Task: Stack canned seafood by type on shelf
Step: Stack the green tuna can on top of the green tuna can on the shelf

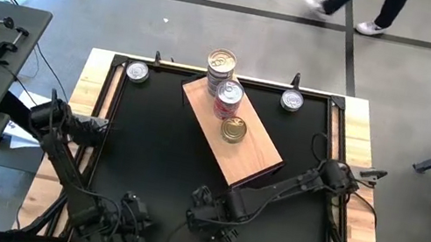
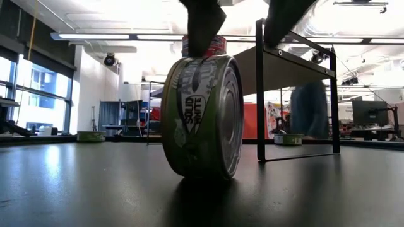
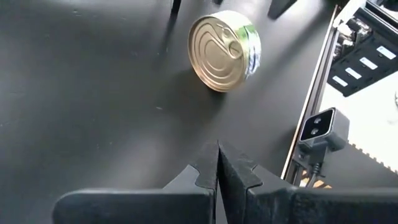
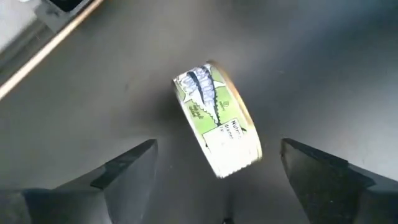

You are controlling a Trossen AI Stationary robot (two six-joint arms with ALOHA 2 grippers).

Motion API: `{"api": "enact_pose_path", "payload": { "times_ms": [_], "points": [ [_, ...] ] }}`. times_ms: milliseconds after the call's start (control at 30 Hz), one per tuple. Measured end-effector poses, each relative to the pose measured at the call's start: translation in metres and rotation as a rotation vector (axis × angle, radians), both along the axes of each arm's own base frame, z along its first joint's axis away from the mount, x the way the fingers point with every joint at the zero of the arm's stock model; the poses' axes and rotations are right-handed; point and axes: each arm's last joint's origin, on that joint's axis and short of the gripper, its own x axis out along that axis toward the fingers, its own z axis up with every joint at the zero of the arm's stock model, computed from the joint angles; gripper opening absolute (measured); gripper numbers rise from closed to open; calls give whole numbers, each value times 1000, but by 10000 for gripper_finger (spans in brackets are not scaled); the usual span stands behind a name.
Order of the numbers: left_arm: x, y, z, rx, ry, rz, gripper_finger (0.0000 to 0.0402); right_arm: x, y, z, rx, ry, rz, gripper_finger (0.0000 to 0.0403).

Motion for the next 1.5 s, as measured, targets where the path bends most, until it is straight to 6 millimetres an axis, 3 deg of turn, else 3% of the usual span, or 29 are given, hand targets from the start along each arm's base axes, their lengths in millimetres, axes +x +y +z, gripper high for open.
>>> {"api": "enact_pose_path", "payload": {
  "times_ms": [233,467,600,767,833,967,1267,1367,1500],
  "points": [
    [3,2,0,4,-1,10,0,12,4,-28,-79,-12,53,330],
    [3,2,0,1,-2,11,0,18,6,-39,-103,-36,85,319],
    [3,2,0,-4,-4,14,0,19,6,-41,-115,-40,97,264],
    [3,2,0,-4,-8,16,0,15,16,-38,-132,-59,110,150],
    [3,2,1,-3,-16,20,0,13,25,-31,-156,-95,117,118],
    [7,2,2,-7,-31,14,0,8,35,-6,-262,-169,100,119],
    [17,10,2,162,13,-90,0,12,25,88,-379,-573,-154,119],
    [21,16,1,246,47,-123,0,5,20,102,-577,-643,-198,119],
    [27,27,0,358,100,-160,0,1,2,101,-839,-618,-298,119]
  ]
}}
